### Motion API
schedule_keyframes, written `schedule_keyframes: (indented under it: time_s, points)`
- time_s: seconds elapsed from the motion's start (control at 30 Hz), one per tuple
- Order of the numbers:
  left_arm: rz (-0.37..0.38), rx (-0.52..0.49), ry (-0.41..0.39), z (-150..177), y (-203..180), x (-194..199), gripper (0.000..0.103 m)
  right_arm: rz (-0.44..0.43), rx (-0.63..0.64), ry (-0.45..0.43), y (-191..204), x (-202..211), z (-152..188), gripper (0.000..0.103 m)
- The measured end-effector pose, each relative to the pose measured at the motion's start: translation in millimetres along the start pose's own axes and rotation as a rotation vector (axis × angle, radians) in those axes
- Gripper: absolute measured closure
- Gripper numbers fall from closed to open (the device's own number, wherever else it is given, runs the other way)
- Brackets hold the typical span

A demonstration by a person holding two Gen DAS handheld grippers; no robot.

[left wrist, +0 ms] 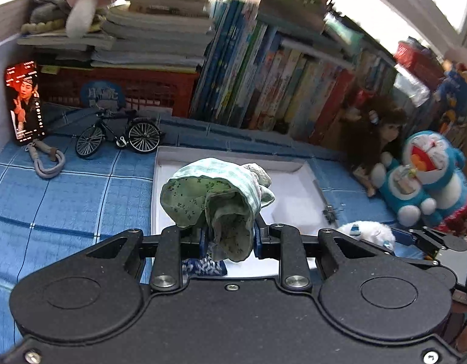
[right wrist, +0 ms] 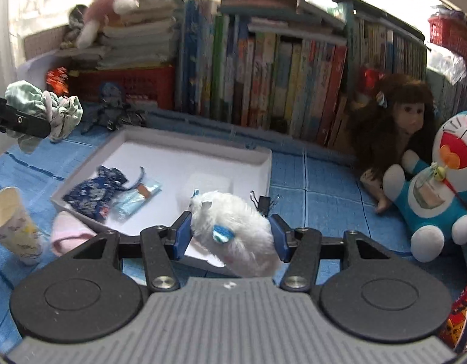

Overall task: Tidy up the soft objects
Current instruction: 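Carry the green pouch and white plush toward the white tray with both grippers, then lower the green pouch into the tray and open the left gripper while the right gripper releases the white plush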

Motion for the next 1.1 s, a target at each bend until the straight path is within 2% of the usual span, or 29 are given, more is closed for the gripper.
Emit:
schedule_keyframes:
  time_s: [0.17,0.43,0.63,1.1]
  points:
    - [-0.043,0.007,0.074,-7.4,5.2,-49.0,0.078,0.01,-0.002,0.037,-0.3,-24.0,0.1,0.045]
    - [-0.097,0.022,0.125,-19.1,19.1,-106.0,0.078,-0.029,-0.007,0.068,5.3,-49.1,-3.6,0.045]
    - [-0.128,0.007,0.156,-21.6,23.9,-130.4,0.078,-0.065,-0.016,0.073,9.9,-62.4,-8.5,0.045]
    - [-0.134,0.045,0.22,-11.9,38.7,-159.8,0.076,-0.078,-0.042,0.076,9.0,-81.1,-11.0,0.045]
Point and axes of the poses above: each gripper's, at about its wrist camera, not at the fingertips, and x roughly against the way its jaws point, y to its left, z to its underside, the point moved 5 cm from there along -x, roughly the way its jaws point, and after that the axes turned 5 degrees about -x, right-handed, at the moved point
